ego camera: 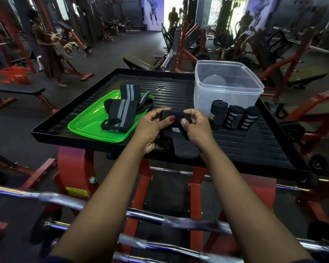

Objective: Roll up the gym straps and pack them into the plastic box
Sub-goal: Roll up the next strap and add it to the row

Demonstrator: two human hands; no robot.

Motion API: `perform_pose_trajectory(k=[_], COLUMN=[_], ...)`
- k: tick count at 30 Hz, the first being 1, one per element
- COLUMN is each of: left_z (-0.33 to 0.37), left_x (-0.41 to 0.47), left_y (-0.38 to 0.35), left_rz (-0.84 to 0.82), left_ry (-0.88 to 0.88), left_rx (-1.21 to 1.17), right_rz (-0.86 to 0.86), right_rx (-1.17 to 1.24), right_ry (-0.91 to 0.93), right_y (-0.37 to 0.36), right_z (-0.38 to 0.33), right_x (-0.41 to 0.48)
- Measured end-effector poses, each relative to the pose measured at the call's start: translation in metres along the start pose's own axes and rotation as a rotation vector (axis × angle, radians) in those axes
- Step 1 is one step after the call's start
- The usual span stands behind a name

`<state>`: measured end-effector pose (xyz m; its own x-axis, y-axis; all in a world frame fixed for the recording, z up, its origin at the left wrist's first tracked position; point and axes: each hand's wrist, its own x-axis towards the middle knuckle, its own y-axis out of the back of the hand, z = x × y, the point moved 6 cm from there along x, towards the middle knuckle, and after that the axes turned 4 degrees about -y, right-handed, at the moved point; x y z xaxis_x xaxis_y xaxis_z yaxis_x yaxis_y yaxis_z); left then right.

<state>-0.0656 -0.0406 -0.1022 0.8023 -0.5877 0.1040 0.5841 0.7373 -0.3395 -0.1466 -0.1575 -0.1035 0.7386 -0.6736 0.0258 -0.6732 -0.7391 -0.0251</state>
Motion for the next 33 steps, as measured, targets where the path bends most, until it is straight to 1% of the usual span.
perform_pose_trajectory(k=[5,10,14,17,20,24,27,30,33], left_z=[0.003,0.004,0.003,0.0,0.001,0.003,0.005,0.004,0.001], left_x=[0.002,0.0,0.0,-0.001,0.0,-0.001,-0.003,-0.002,-0.002], left_y=[0.005,0.003,0.0,-0.001,0.002,0.002,0.0,-0.002,-0.001], left_rz=[0.022,-0.026,-0.059,-0.028,0.004,0.012,-0.008,-0.045,0.004], left_ry=[-0.045,-0.027,0.014,0.06,0.046,0.011,0.005,0.029,0.075], left_rx=[0.051,0.046,0.075,0.018,0.033,0.069,0.097,0.063,0.088], right_rz=[-0.059,-0.012,0.021,-0.001,-0.041,-0.037,0.022,0.042,0.049], right_rx=[0.054,0.018,0.01,0.016,0.067,0.084,0.035,0.013,-0.044], right_ry=[-0.021,0.073,0.097,0.137,0.149,0.119,0.076,0.079,0.084], right_y=[-0.006,-0.004,-0.002,-0.001,-0.002,-0.003,-0.001,0.0,0.001], right_z=[-0.003,-0.005,-0.004,-0.006,-0.009,-0.005,0.002,0.003,0.003], right_x=[-0.001,-0.003,-0.002,-0.003,-0.005,-0.002,0.003,0.005,0.005])
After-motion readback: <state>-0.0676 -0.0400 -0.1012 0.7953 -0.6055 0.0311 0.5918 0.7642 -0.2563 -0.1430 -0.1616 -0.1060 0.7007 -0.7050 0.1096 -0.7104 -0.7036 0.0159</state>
